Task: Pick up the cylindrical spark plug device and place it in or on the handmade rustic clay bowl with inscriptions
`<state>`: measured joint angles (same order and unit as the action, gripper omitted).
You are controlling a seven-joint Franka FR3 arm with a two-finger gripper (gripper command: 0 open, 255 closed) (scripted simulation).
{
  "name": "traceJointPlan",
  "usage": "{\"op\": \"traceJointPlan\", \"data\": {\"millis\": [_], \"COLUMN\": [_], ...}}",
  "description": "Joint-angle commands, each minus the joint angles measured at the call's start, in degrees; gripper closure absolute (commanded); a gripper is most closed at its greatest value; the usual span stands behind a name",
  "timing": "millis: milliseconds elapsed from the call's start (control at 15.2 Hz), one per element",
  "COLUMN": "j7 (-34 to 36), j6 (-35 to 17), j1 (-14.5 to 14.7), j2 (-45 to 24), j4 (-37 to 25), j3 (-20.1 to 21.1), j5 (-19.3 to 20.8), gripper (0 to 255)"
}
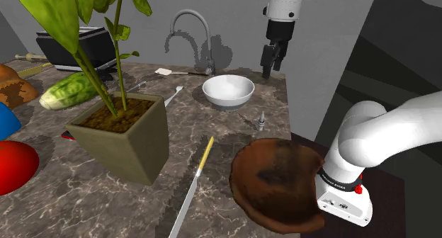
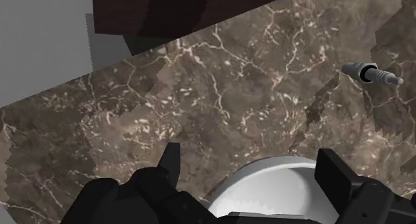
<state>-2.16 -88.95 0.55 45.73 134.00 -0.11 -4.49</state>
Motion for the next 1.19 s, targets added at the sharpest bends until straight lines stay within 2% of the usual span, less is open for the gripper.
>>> {"op": "traceJointPlan", "data": {"millis": [0,792,1122], "j7": [0.0,11.3,11.2], "j6": [0.0,2.3,-0.3], "j1": [0.0,7.3,7.7], "j2": [0.0,-7.4,-6.6], "j4": [0.0,0.1,3.7], "j3": [0.0,19.7,20.1], "j5": [0.0,-2.6,-3.0], "gripper": [0,0,0]}}
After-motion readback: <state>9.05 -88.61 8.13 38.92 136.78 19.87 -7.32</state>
